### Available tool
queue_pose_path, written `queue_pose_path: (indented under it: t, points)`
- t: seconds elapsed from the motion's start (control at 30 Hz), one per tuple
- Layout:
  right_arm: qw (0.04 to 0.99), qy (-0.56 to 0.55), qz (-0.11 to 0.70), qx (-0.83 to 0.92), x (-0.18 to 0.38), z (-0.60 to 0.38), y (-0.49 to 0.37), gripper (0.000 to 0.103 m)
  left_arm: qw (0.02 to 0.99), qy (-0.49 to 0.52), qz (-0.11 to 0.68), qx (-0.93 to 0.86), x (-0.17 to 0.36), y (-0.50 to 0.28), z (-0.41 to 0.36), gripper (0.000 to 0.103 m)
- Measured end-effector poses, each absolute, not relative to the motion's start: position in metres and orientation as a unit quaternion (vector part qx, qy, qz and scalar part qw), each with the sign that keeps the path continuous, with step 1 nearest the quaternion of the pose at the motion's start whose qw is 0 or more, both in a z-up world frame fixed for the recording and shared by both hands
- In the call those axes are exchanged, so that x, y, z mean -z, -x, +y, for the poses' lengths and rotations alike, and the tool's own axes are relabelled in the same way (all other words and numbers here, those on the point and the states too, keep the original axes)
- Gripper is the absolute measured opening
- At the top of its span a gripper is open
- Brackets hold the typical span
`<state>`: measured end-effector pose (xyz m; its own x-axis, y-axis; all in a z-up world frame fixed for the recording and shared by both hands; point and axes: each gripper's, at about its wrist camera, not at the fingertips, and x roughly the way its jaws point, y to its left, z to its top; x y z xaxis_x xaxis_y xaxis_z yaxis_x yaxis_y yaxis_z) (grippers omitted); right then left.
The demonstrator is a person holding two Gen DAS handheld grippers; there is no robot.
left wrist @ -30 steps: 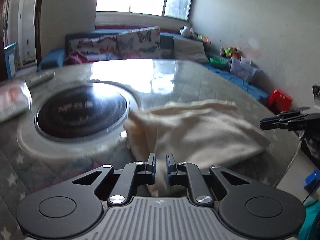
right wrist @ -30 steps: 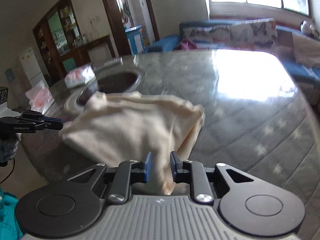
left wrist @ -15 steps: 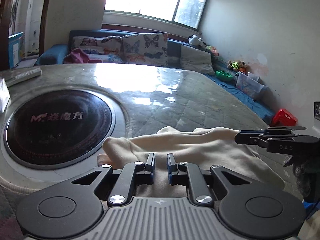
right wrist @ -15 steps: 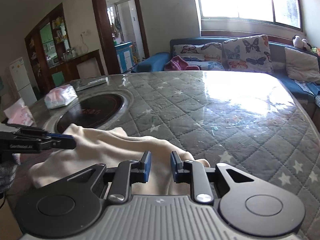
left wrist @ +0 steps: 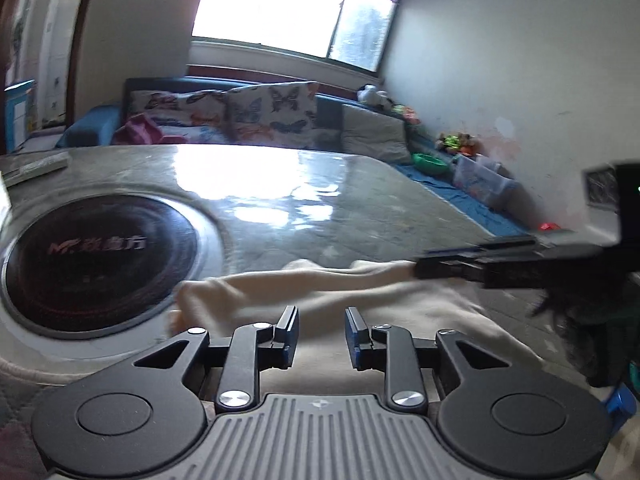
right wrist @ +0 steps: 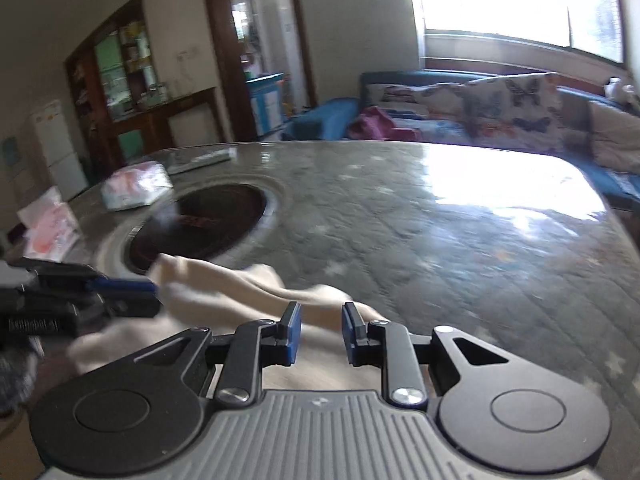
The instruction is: Fold clothes
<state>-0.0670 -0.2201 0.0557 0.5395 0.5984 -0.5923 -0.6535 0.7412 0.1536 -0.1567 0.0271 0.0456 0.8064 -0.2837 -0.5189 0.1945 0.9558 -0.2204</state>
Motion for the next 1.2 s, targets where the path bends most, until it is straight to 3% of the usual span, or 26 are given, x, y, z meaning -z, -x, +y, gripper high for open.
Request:
queue_pose_path:
  t: [0.5,0.8,1.2]
  points:
    - [0.871,0.076,0.355,-0.332,-0.026,-0.169,0.040,0.022,0.937,0.054,0.303,0.166,-0.021,0.165,0.003,0.028]
    - [0.856,0.079,0.336,-0.386,-0.050,-0.153,0.054,0.022,0.938,0.065,0.300,0.163,-0.020,0.168,0.006,0.029]
    - [0.844,0.097,0.360,-0.386,-0.027,-0.118,0.035,0.026,0.938,0.072,0.292,0.171,-0.018,0.173,0.002,0.050]
